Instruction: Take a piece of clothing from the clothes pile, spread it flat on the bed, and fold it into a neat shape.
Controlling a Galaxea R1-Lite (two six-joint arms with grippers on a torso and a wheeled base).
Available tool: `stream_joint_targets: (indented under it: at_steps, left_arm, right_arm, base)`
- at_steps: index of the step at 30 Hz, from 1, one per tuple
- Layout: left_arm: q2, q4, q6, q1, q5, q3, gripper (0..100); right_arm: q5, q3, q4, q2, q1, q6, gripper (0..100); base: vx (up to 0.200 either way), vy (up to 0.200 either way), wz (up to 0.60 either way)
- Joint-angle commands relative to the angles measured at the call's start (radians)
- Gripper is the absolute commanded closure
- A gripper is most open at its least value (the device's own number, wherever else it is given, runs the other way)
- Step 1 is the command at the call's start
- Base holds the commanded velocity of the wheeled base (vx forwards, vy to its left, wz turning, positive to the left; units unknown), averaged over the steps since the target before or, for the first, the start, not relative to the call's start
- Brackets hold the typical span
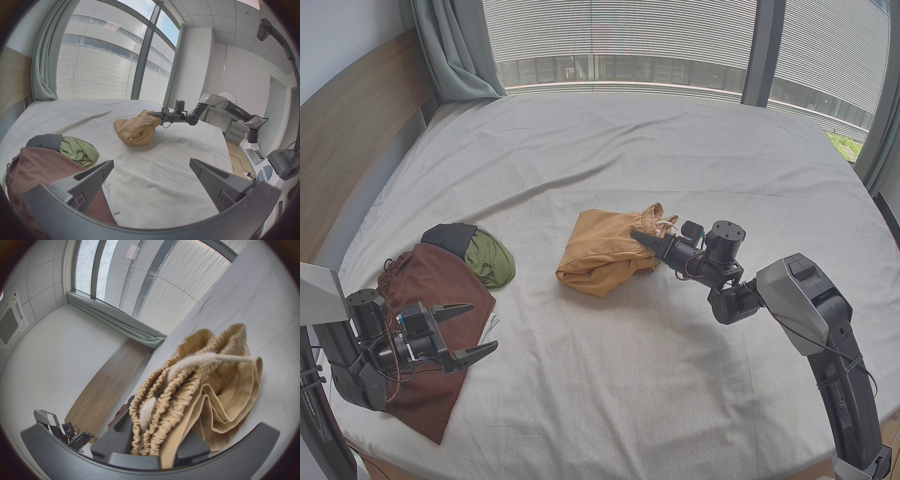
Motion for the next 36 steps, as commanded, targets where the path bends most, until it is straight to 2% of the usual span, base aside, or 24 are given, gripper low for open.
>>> stream_joint_targets:
  at_steps: [1,4,13,14,20,24,25,26,28,31,36]
  left_arm:
    - [0.002,0.000,-0.001,-0.001,0.000,0.001,0]
    - [0.002,0.000,-0.001,-0.001,0.000,0.001,0]
    - [0.002,0.000,0.001,-0.001,0.000,-0.001,0]
    - [0.002,0.000,0.001,-0.001,0.000,-0.001,0]
    - [-0.001,0.000,-0.001,-0.001,0.000,-0.001,0]
    - [-0.001,0.000,-0.001,0.003,0.000,-0.005,0]
    - [-0.001,0.000,-0.001,0.003,0.000,-0.005,0]
    - [-0.001,0.000,-0.001,0.000,0.000,-0.004,0]
    - [-0.003,0.000,-0.001,-0.006,0.000,-0.001,0]
    - [-0.007,0.000,-0.001,-0.013,0.000,-0.001,0]
    - [-0.007,0.000,-0.001,-0.010,0.000,0.001,0]
  right_arm:
    - [-0.003,0.110,-0.005,-0.015,-0.015,-0.033,100]
    - [-0.007,0.153,-0.014,-0.014,-0.022,-0.074,100]
    - [-0.010,0.185,-0.054,-0.007,-0.021,-0.076,100]
    - [-0.010,0.185,-0.055,-0.007,-0.021,-0.076,0]
    - [-0.012,0.221,-0.069,-0.018,-0.021,-0.088,0]
    - [-0.010,0.426,-0.071,-0.126,-0.013,-0.123,0]
    - [-0.010,0.426,-0.071,-0.126,-0.013,-0.123,0]
    - [-0.010,0.531,-0.083,-0.156,-0.002,-0.163,0]
    - [-0.010,0.609,-0.086,-0.181,0.012,-0.212,0]
    - [-0.009,0.690,-0.104,-0.199,0.028,-0.263,0]
    - [-0.009,0.774,-0.164,-0.259,0.074,-0.265,0]
  base:
    - [0.000,0.000,0.00]
    - [0.000,0.000,0.00]
    - [0.000,0.000,0.00]
    - [0.000,0.000,0.00]
    - [0.000,0.000,0.00]
    - [0.000,0.000,0.00]
    - [0.000,0.000,0.00]
    - [0.000,0.000,0.00]
    - [0.000,0.000,0.00]
    - [0.000,0.000,0.00]
    - [0.000,0.000,0.00]
